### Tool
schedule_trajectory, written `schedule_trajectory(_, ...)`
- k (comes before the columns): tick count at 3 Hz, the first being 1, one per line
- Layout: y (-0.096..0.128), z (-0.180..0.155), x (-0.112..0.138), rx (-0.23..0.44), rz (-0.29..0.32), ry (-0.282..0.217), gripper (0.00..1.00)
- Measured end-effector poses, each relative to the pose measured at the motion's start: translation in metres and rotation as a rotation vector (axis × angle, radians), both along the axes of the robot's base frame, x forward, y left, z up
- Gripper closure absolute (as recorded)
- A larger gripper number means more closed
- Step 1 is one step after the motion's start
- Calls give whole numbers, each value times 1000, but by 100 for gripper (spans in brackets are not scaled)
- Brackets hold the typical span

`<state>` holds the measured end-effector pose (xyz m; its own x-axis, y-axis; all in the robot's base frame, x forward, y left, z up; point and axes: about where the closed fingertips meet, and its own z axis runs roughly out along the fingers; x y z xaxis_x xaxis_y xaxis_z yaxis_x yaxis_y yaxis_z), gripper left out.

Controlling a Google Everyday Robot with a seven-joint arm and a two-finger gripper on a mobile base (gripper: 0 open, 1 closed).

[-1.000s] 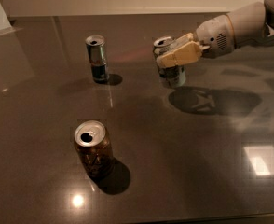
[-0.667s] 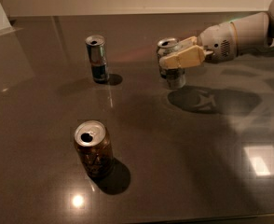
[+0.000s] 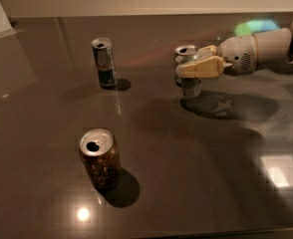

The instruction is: Place 7up can upright

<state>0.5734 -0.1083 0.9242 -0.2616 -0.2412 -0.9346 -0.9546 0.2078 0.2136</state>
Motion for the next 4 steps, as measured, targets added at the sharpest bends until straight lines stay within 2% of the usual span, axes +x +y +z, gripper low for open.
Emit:
schedule_trajectory(3,-23,-25,3,115,-28,-44,12)
schedule_trajectory(4,-20,-25,3,114,-23,-43,0)
